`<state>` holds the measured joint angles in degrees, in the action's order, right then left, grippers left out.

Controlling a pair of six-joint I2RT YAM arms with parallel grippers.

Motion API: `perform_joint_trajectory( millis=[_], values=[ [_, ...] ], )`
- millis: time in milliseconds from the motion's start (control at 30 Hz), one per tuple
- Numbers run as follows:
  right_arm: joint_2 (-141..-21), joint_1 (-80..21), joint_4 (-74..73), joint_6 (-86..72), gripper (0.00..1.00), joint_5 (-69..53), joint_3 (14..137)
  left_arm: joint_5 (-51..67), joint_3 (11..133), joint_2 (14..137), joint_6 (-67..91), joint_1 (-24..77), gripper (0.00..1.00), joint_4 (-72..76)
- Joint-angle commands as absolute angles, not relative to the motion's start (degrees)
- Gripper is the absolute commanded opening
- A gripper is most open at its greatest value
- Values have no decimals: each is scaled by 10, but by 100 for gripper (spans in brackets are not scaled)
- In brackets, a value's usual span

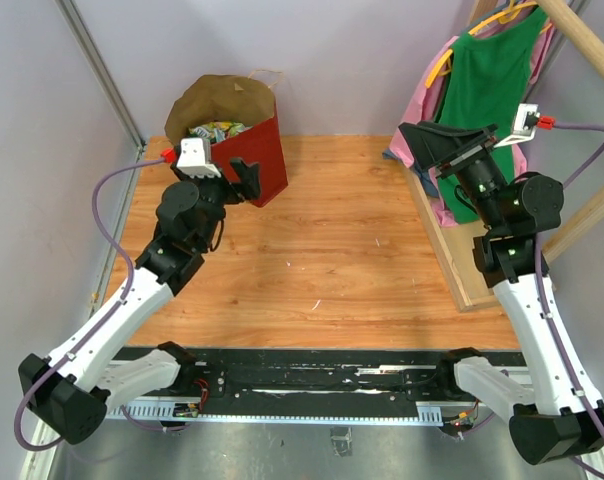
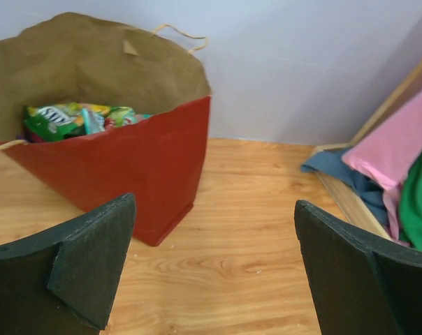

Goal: Take the snacks out of the paper bag

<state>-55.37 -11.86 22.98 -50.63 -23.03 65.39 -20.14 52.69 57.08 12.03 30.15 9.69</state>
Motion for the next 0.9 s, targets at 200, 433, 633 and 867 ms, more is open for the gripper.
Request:
perform_joint_trajectory(
  millis=[200, 433, 633, 867],
  values=[
    [-555, -124, 331, -609, 98, -211, 630, -181, 646, 646, 256, 157, 100, -43],
    [-600, -105, 440, -722, 99, -227, 608, 25, 705, 773, 373, 18, 100, -55],
    [-614, -108, 480, -700, 98, -243, 619, 41, 745, 863, 396, 17, 100, -36],
    [-600, -112, 465, -657, 98, -222, 603, 45, 780, 928, 430, 17, 100, -15]
  ],
)
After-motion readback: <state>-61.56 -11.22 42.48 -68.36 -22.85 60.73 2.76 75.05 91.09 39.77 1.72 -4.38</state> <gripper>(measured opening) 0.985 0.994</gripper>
